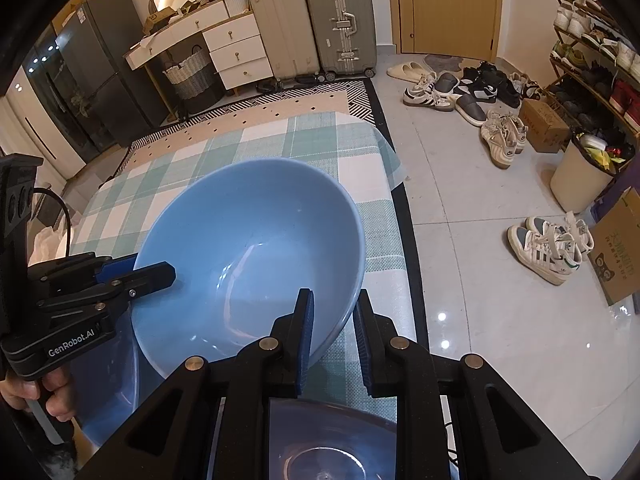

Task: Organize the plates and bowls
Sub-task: 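Lift the blue bowl with both grippers and carry it over another blue bowl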

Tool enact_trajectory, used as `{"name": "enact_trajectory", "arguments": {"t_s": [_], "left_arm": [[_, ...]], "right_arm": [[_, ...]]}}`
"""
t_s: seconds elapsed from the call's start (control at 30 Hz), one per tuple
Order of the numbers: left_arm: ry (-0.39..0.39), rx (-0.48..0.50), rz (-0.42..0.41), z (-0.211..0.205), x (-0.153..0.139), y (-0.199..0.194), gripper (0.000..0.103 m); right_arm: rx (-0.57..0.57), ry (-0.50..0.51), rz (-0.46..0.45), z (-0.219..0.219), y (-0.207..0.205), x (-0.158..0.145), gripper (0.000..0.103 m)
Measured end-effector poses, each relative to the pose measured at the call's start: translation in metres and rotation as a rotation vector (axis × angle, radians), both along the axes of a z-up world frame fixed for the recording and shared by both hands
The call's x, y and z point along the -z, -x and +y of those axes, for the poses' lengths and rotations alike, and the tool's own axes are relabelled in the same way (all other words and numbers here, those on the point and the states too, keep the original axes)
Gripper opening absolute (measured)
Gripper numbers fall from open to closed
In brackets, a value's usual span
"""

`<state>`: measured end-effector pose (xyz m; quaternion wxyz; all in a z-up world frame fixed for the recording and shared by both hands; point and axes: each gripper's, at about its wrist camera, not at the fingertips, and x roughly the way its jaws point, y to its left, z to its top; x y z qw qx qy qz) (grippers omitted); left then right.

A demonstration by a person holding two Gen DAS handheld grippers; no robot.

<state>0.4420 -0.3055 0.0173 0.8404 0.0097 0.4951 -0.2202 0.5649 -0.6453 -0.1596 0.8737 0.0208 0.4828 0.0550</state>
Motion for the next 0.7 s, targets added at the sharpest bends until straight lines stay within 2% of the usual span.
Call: {"name": "enact_trajectory", "arguments": {"t_s": [0.27,0.7], "left_arm": [[0.004,0.003,-0.021,0.002,-0.009,-0.001,0.02],[0.026,-0.001,-0.103,0.017,-0.053,0.021,0.02]], "right_arm": [[0.004,0.0,-0.026,0.003,0.007,-0.011,0.021],[-0.006,0.012,-0.111,0.01,0.034,-0.05,0.021]]}}
